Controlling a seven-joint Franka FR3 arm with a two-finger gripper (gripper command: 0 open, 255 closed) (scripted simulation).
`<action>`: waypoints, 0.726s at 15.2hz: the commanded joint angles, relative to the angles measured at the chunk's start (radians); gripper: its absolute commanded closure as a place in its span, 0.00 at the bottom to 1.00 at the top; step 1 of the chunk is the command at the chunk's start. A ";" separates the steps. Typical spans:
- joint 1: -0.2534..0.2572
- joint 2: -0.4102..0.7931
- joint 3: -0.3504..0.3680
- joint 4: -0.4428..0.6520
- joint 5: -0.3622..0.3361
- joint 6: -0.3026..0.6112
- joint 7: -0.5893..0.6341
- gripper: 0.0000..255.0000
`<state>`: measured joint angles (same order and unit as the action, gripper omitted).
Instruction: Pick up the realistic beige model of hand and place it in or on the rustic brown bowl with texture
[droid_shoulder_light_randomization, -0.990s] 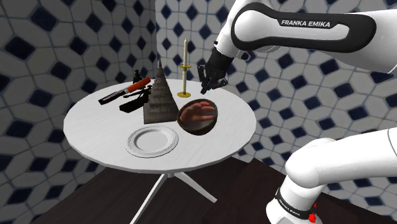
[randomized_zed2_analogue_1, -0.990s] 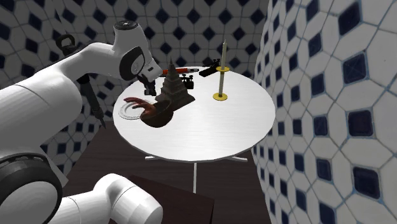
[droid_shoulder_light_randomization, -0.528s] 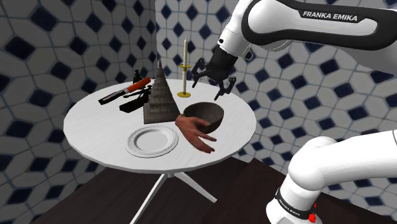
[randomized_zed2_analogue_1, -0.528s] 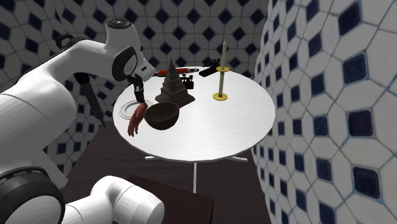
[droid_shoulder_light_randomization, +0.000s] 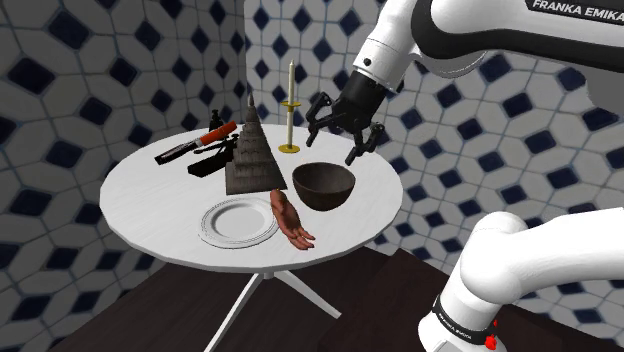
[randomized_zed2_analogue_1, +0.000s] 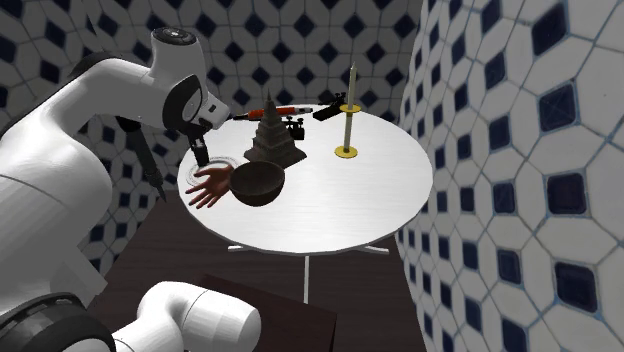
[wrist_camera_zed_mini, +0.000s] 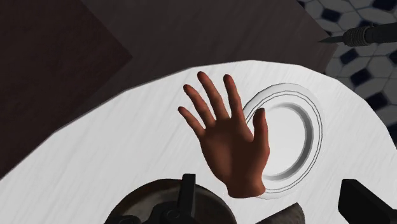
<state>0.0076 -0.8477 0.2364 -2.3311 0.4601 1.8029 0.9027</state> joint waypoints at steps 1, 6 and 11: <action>0.005 0.002 0.010 -0.021 0.009 0.023 -0.005 0.00; 0.008 0.008 0.030 -0.059 0.023 0.071 -0.009 0.00; 0.008 0.008 0.030 -0.059 0.023 0.071 -0.009 0.00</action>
<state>0.0158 -0.8394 0.2664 -2.3903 0.4831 1.8735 0.8939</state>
